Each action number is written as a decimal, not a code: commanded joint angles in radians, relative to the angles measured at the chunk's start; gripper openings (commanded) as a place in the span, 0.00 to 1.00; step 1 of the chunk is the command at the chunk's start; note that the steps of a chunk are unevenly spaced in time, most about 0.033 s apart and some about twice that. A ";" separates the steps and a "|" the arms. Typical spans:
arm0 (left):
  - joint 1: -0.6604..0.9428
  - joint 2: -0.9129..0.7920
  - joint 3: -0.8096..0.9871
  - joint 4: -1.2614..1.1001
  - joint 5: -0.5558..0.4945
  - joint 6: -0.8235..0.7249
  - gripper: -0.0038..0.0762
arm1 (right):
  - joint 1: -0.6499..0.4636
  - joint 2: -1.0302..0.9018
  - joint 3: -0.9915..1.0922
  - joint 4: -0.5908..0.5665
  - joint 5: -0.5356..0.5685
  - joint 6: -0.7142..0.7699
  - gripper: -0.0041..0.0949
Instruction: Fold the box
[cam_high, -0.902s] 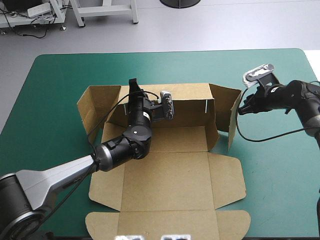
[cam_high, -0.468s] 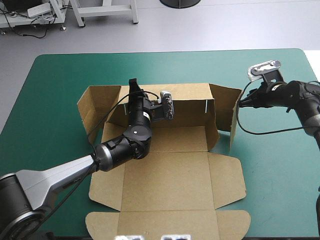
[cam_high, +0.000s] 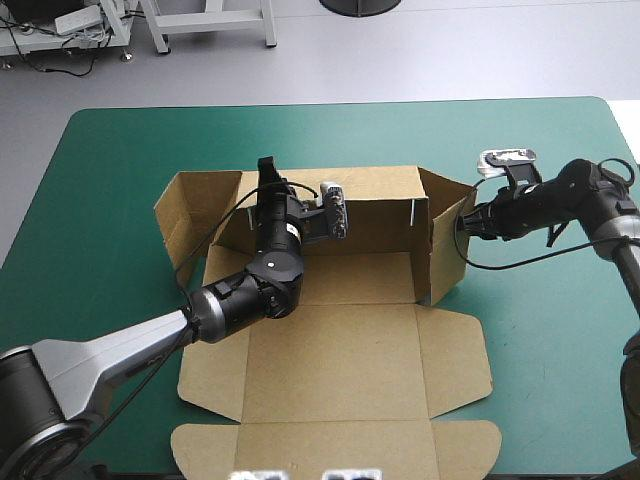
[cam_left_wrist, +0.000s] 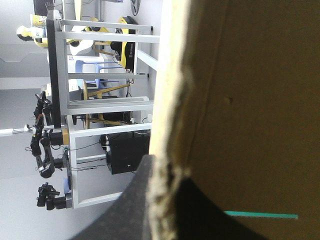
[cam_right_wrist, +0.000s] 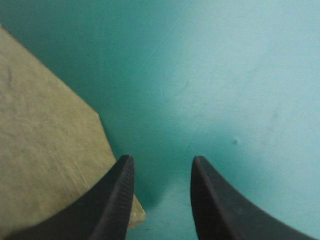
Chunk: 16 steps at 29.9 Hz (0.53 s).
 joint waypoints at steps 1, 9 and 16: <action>0.001 -0.032 -0.016 -0.003 0.043 -0.021 0.04 | 0.000 -0.040 -0.023 0.115 0.045 -0.054 0.40; 0.001 -0.032 -0.016 -0.008 0.050 -0.021 0.04 | 0.000 -0.040 -0.023 0.177 0.191 -0.088 0.39; 0.001 -0.032 -0.016 -0.009 0.051 -0.014 0.04 | 0.000 -0.040 -0.023 0.178 0.271 -0.099 0.39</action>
